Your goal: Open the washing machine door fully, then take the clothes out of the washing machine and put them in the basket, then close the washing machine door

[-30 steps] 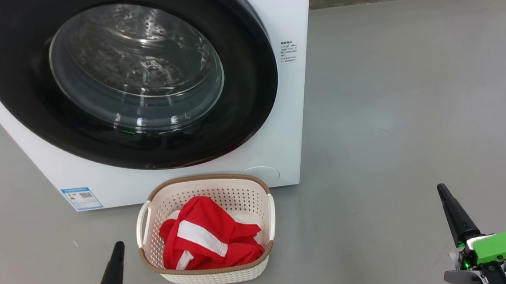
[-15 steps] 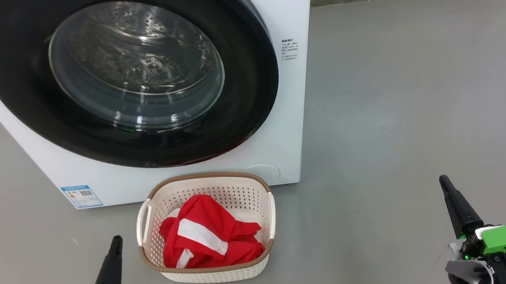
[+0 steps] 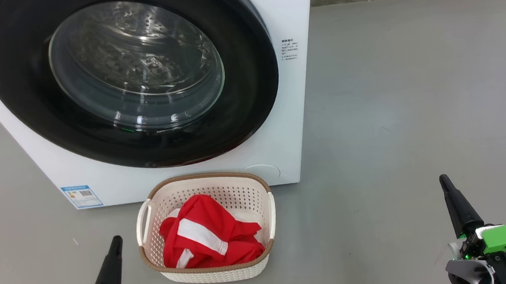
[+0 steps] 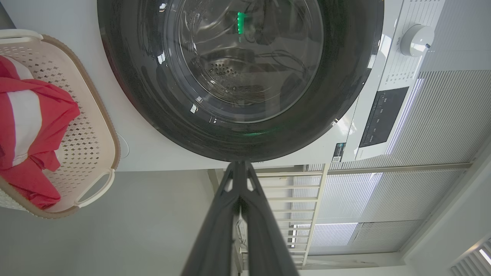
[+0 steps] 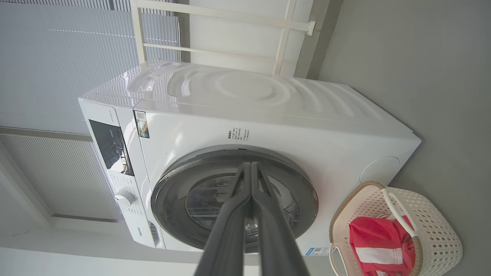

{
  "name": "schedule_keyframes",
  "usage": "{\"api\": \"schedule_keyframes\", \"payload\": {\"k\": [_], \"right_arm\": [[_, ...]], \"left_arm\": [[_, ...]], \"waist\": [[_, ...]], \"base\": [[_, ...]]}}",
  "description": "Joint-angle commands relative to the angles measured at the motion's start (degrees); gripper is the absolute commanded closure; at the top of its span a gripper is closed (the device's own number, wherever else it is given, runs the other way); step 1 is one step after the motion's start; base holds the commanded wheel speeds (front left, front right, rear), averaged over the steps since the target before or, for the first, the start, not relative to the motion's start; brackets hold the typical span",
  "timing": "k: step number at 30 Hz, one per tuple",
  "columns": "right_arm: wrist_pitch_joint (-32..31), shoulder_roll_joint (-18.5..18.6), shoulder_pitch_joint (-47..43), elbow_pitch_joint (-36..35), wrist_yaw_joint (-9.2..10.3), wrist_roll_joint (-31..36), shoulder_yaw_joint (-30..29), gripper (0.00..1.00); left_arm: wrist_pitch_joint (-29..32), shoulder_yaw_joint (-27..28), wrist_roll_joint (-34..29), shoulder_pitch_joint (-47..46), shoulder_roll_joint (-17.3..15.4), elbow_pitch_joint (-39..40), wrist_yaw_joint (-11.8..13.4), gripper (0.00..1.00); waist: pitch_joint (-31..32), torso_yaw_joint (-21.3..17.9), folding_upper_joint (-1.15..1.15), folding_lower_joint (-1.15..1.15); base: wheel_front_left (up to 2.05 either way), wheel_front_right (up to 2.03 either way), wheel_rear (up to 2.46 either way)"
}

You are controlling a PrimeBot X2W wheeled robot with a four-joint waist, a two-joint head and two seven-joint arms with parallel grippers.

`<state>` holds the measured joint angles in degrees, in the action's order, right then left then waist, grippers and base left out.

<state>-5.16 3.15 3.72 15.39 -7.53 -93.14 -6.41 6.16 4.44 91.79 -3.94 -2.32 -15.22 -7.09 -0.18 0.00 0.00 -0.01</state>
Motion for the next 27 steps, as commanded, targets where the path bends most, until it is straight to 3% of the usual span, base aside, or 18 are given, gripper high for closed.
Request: {"api": "schedule_keyframes", "payload": {"k": [1, 27], "right_arm": [[-0.4, 0.6, 2.4, -1.4, 0.04, 0.0, 1.0, 1.00], [-0.7, 0.3, 2.4, -1.4, 0.04, 0.3, 0.7, 1.00]], "left_arm": [[0.3, 2.1, 0.4, -2.3, -0.6, 1.2, -0.4, 1.00], [0.3, 2.1, 0.4, -2.3, -0.6, 1.2, -0.4, 1.00]], "waist": [[0.0, 0.0, 0.00, 0.00], [0.0, 0.0, 0.00, 0.00]], "base": [[0.00, 0.00, 0.00], [0.00, 0.00, 0.00]]}}
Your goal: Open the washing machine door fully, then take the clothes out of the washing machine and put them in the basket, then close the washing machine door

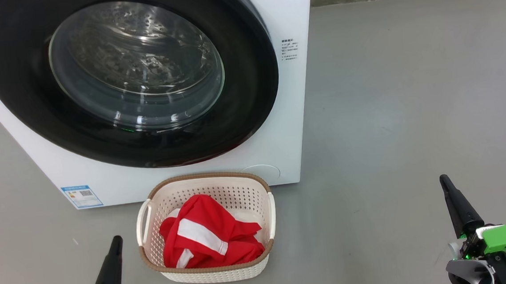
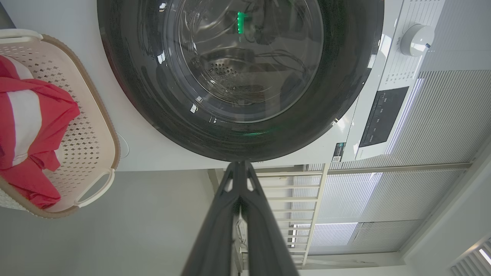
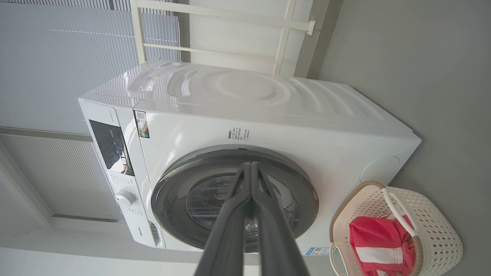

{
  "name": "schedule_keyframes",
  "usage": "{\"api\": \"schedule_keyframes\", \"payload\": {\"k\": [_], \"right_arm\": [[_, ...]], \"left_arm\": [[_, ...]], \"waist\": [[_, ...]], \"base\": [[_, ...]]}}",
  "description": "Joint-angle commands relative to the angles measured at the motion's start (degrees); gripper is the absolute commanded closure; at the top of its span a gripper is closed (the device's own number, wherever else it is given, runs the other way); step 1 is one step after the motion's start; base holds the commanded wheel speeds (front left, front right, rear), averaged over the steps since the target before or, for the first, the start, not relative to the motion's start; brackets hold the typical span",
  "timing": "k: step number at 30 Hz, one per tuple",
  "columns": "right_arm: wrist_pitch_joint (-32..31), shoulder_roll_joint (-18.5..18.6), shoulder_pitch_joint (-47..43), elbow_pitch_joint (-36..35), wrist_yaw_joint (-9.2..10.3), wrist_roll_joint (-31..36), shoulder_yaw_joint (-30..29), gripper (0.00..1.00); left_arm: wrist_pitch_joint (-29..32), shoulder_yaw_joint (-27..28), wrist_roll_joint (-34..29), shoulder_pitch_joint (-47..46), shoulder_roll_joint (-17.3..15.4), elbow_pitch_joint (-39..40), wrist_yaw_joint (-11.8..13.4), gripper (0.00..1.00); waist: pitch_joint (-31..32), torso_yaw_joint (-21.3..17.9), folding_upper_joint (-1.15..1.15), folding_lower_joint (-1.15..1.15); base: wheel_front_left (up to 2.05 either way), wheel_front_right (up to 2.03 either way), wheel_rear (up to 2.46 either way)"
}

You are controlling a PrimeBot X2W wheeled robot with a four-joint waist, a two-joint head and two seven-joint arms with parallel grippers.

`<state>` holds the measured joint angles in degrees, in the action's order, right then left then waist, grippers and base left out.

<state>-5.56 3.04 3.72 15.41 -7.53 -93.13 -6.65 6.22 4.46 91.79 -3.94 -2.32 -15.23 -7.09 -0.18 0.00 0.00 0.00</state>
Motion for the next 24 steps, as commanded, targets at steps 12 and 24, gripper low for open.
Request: {"api": "schedule_keyframes", "payload": {"k": [12, 24], "right_arm": [[-0.4, 0.3, 2.4, -1.4, 0.04, 0.4, 0.8, 1.00], [-0.5, 0.3, 2.4, -1.4, 0.04, 0.5, 0.7, 1.00]], "left_arm": [[0.3, 2.1, 0.4, -2.3, -0.6, 1.2, -0.4, 1.00], [0.3, 2.0, 0.4, -2.3, -0.6, 1.2, -0.4, 1.00]], "waist": [[0.0, 0.0, 0.00, 0.00], [0.0, 0.0, 0.00, 0.00]], "base": [[0.00, 0.00, 0.00], [0.00, 0.00, 0.00]]}}
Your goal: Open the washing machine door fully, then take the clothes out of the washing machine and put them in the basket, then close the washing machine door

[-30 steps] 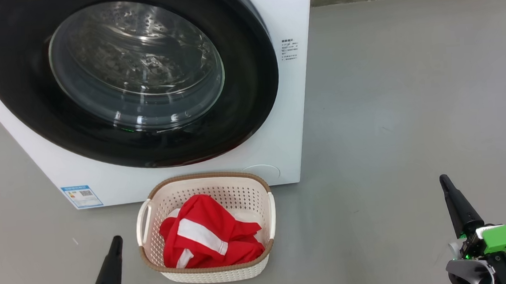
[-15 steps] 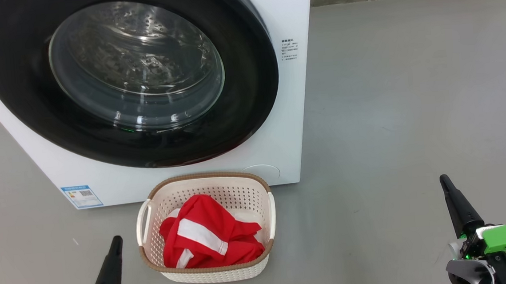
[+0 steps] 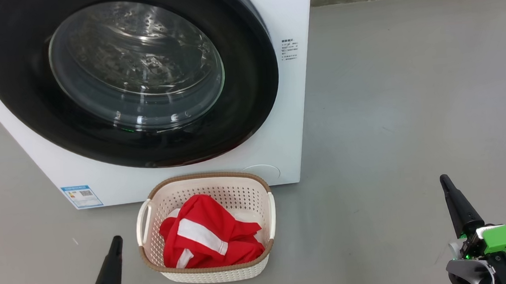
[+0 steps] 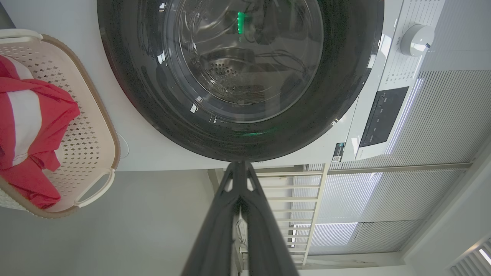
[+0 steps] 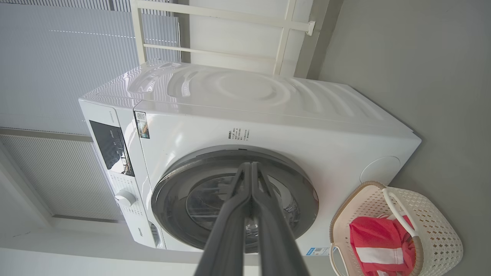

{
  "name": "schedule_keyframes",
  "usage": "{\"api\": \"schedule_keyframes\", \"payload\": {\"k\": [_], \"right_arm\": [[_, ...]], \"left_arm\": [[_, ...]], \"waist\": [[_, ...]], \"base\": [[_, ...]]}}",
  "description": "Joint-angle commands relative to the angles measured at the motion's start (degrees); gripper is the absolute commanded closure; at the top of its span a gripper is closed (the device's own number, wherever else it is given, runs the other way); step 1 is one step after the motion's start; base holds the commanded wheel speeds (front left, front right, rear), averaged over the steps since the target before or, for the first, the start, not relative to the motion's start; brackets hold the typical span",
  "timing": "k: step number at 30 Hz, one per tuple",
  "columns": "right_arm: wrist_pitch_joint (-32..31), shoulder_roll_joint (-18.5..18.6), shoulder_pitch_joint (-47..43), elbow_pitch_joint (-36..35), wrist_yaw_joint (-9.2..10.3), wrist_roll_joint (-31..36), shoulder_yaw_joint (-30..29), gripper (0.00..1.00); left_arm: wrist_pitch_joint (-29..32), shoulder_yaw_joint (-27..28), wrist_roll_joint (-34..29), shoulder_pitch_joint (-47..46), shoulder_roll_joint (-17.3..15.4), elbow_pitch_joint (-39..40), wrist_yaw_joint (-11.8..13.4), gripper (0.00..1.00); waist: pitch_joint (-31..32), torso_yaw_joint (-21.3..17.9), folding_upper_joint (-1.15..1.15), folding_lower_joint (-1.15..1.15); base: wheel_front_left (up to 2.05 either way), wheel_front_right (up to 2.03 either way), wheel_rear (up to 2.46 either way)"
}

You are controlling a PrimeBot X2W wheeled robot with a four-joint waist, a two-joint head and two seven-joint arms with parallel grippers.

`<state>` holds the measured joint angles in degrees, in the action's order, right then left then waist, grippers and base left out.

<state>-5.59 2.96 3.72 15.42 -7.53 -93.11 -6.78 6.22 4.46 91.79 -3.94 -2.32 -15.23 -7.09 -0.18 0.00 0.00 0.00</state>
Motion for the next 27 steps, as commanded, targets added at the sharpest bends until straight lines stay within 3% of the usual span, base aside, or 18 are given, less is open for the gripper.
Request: {"api": "schedule_keyframes", "payload": {"k": [1, 27], "right_arm": [[-0.5, 0.3, 2.4, -1.4, 0.04, 0.5, 0.8, 1.00], [-0.6, 0.2, 2.4, -1.4, 0.04, 0.6, 0.6, 1.00]], "left_arm": [[0.3, 2.0, 0.4, -2.3, -0.6, 1.2, -0.4, 1.00], [0.3, 2.0, 0.4, -2.3, -0.6, 1.2, -0.4, 1.00]], "waist": [[0.0, 0.0, 0.00, 0.00], [0.0, 0.0, 0.00, 0.00]], "base": [[0.00, 0.00, 0.00], [0.00, 0.00, 0.00]]}}
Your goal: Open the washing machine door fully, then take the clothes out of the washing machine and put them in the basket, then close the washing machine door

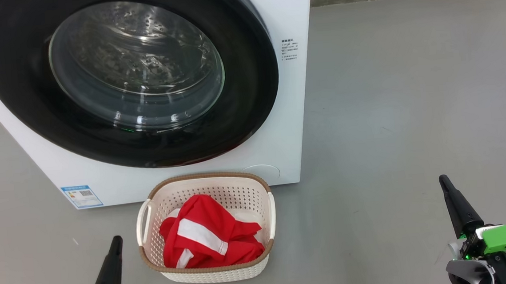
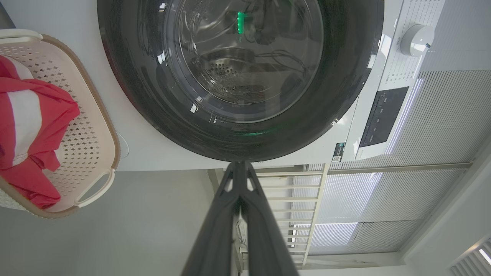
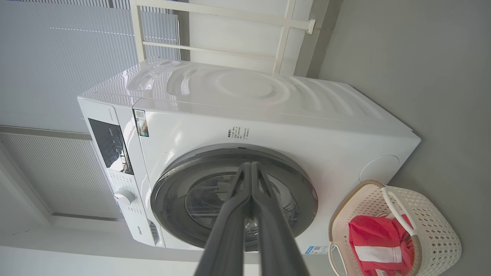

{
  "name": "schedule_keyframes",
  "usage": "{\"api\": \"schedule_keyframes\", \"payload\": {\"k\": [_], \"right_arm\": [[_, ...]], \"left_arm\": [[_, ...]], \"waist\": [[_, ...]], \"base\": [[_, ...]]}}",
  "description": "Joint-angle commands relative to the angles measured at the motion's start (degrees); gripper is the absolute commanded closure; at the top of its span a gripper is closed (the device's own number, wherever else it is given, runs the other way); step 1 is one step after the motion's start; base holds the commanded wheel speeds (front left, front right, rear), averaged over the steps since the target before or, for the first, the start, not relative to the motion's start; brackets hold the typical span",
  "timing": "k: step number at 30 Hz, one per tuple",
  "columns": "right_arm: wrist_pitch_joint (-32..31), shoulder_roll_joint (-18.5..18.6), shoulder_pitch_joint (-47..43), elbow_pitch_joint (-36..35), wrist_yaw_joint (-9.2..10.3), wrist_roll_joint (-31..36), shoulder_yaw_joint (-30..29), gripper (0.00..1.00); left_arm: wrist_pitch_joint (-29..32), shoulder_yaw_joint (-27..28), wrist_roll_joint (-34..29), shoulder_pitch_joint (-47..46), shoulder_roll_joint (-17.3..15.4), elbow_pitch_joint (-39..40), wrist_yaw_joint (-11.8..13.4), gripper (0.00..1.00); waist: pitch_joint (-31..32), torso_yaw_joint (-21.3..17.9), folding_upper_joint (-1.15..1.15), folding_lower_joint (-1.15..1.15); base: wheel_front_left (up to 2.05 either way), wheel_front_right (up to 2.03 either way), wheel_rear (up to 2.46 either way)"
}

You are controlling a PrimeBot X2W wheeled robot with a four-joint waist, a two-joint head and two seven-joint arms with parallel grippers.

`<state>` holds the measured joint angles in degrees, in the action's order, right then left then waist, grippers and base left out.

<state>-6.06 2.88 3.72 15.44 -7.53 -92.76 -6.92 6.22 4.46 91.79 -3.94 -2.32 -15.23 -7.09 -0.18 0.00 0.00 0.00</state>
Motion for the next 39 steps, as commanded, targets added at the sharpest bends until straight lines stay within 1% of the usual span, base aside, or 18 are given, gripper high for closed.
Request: {"api": "schedule_keyframes", "payload": {"k": [1, 39], "right_arm": [[-0.1, 0.3, 2.4, -1.4, 0.04, 0.3, 0.7, 1.00], [-0.3, 0.2, 2.4, -1.4, 0.04, 0.5, 0.6, 1.00]], "left_arm": [[0.3, 2.0, 0.4, -2.3, -0.6, 1.2, -0.4, 1.00], [0.2, 2.0, 0.4, -2.3, -0.6, 1.2, -0.4, 1.00]], "waist": [[0.0, 0.0, 0.00, 0.00], [0.0, 0.0, 0.00, 0.00]], "base": [[0.00, 0.00, 0.00], [0.00, 0.00, 0.00]]}}
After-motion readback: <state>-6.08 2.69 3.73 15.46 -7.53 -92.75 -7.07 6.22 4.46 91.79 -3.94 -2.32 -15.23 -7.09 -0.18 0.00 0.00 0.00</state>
